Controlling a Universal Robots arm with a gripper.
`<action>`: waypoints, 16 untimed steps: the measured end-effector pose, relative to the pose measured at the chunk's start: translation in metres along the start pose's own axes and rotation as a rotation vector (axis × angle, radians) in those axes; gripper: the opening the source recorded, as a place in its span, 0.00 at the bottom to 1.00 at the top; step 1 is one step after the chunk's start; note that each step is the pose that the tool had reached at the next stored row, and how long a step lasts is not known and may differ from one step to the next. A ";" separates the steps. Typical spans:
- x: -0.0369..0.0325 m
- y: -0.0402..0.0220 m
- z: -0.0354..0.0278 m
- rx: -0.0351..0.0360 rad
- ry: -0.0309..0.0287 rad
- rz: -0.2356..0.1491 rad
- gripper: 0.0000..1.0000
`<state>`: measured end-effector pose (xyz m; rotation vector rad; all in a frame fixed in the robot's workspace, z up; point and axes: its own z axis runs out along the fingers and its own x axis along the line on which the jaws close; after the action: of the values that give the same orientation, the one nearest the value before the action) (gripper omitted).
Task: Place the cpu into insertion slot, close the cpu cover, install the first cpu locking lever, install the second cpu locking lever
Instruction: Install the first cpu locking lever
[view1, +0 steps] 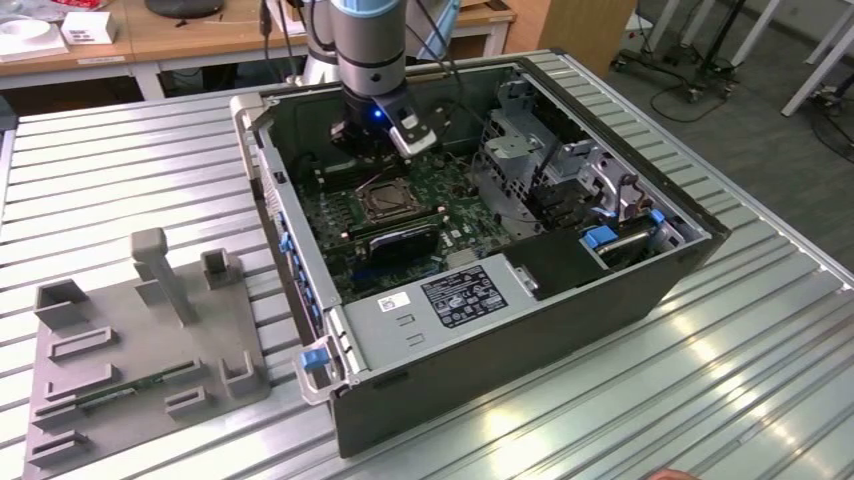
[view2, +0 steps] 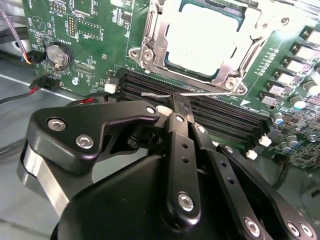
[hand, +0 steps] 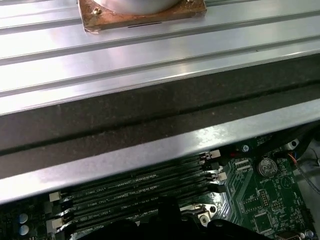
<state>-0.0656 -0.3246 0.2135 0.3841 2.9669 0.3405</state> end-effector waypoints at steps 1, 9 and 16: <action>0.0000 -0.0001 0.0004 0.0001 0.0000 0.000 0.10; 0.0002 -0.0013 0.0058 0.0002 0.0001 0.000 0.10; 0.0001 -0.0022 0.0099 0.0002 0.0001 0.000 0.10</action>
<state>-0.0647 -0.3246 0.2034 0.3841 2.9671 0.3403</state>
